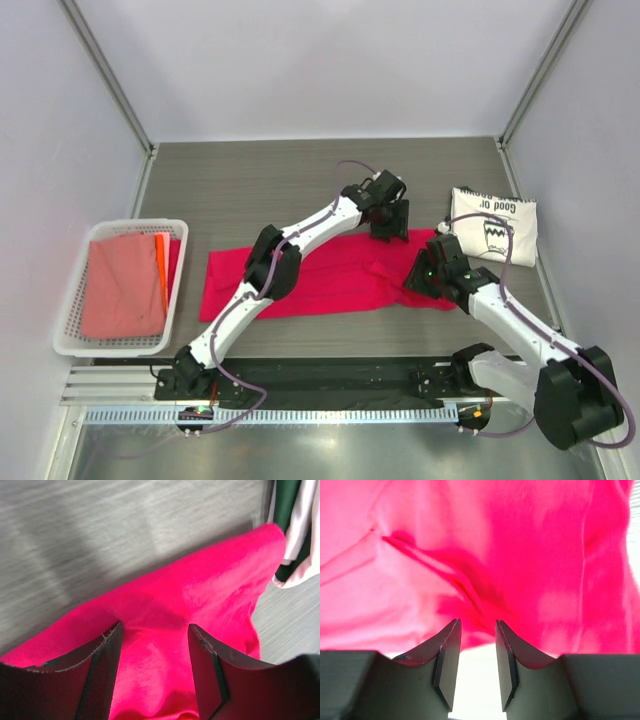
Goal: Fold and stack the t-shirts
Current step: Fold the tshirt
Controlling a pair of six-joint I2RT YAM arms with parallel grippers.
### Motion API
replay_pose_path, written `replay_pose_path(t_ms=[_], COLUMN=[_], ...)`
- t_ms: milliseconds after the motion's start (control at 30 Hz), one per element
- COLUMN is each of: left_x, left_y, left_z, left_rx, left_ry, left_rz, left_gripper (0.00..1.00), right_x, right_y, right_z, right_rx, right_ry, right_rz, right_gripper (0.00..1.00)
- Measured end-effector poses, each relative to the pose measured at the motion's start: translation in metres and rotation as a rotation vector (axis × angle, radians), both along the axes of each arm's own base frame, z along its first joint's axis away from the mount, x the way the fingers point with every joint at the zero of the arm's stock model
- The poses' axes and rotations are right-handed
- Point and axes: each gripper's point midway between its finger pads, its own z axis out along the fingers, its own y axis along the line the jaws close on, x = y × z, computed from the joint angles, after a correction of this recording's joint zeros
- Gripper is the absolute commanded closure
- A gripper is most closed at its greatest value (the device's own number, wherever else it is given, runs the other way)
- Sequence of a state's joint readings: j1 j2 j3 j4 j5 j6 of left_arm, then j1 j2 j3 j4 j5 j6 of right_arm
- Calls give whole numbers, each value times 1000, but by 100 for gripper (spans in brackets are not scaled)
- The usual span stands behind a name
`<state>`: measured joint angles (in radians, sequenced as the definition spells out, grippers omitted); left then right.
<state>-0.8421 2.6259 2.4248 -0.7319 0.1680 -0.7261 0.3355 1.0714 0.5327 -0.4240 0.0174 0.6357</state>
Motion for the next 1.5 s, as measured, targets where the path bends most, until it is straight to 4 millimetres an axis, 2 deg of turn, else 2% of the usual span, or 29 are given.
replay_pose_path(t_ms=[133, 300, 367, 400, 533, 633, 700, 833, 933, 1033, 1167, 1333, 1500], left_x=[7, 10, 11, 11, 11, 12, 13, 18, 26, 36, 49, 75, 119], left_y=[4, 4, 4, 4, 4, 4, 4, 7, 12, 18, 26, 42, 85], left_z=[0, -1, -1, -1, 0, 0, 0, 1, 1, 1, 2, 3, 2], left_rx=[1, 3, -4, -6, -11, -14, -18, -26, -22, -26, -29, -32, -22], left_ry=[-7, -16, -18, -19, -24, -23, -18, -8, -14, -12, -14, -33, -60], left_rz=[16, 28, 31, 32, 32, 38, 50, 81, 109, 148, 191, 255, 362], left_gripper=[42, 42, 42, 42, 41, 41, 41, 41, 41, 41, 41, 41, 38], right_x=[-2, -9, -5, -1, 37, 63, 75, 87, 86, 81, 71, 46, 36], right_y=[-2, -8, -11, -12, -3, 6, 11, 20, 29, 41, 52, 48, 38], right_z=[15, -2, -2, 1, 22, 30, 28, 3, -16, -19, -13, 6, 22], right_rx=[9, -39, -63, -74, -83, -74, -70, -84, -96, -90, -69, -50, -56], right_ry=[-47, 35, 39, 37, -29, -76, -85, -43, 4, 13, -2, -33, -72], right_rz=[-11, -18, -24, -27, -19, -10, -5, 13, 39, 77, 121, 149, 139], right_gripper=[63, 62, 62, 62, 60, 60, 60, 60, 59, 59, 59, 59, 57])
